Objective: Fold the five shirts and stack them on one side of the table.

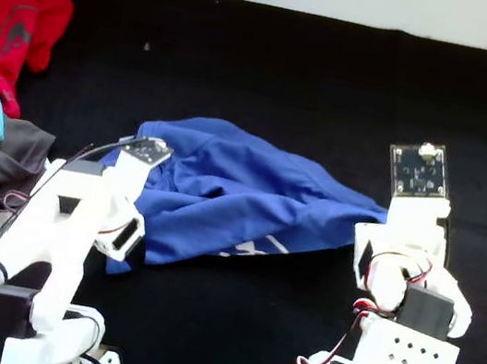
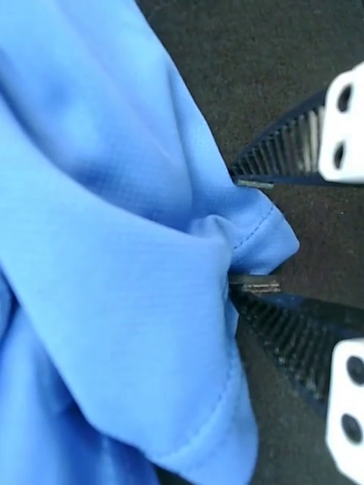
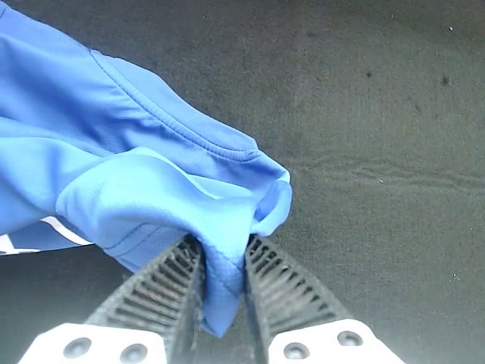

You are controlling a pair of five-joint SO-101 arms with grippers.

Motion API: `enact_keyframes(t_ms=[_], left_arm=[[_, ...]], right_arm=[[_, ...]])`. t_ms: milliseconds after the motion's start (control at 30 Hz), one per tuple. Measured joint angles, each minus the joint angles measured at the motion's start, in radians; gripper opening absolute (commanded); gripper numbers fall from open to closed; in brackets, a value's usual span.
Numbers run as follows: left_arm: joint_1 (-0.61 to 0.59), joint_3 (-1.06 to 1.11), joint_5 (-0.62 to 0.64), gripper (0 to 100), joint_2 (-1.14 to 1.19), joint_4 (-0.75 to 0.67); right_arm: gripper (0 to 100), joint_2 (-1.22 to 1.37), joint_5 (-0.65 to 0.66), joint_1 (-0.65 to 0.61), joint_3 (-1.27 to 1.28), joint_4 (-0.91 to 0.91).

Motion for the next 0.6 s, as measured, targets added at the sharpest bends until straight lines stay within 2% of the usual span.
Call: enact_keyframes(t_ms=[233,367,400,600], left_arm=[[-0.015,0.017,0.000,19,-0.003,-0.012],[-0.026,0.017,0.000,0,-0.003,-0.005],[-0.026,0.017,0.000,2,-0.003,-0.003],[-0.026,-0.006,0.000,1,-0.015,0.017]], right_arm=[[0.5,0.000,0.000,0.000,0.000,0.000],[0.5,0.000,0.000,0.000,0.000,0.000],[0.5,0.000,0.000,0.000,0.000,0.000],[0.5,0.000,0.000,0.000,0.000,0.000]])
